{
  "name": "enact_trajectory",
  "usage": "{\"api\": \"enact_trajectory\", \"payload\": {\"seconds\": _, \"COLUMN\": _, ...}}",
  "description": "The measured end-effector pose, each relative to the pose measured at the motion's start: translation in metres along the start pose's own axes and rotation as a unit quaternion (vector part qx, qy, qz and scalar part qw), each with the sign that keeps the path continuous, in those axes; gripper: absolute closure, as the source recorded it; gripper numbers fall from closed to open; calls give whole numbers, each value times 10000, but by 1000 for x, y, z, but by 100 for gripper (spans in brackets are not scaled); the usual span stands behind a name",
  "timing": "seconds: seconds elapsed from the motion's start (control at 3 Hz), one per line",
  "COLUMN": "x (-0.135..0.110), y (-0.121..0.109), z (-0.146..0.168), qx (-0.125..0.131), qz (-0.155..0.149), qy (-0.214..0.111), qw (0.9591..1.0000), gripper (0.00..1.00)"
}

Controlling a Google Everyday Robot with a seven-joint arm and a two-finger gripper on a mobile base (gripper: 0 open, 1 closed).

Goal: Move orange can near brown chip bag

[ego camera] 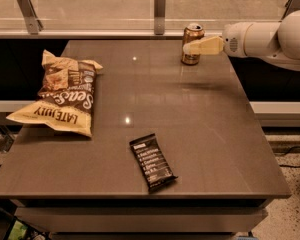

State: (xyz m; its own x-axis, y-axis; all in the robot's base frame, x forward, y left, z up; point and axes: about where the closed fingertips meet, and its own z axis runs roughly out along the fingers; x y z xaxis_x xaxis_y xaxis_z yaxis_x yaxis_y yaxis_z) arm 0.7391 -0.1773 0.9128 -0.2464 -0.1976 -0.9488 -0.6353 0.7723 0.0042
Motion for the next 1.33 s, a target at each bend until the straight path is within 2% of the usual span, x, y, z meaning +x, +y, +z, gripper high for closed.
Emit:
{"api": "enact_trajectory", "payload": {"seconds": 0.67, "x": 5, "y": -9, "z": 24, "qx": -166, "qz": 40, "qy": -247, "qw": 9995, "gripper": 0}}
{"api": "enact_trajectory", "payload": {"seconds": 1.33, "x": 0, "y": -14, "z": 45, "qx": -299, "qz": -6, "qy": -281, "qw": 9992, "gripper": 0}}
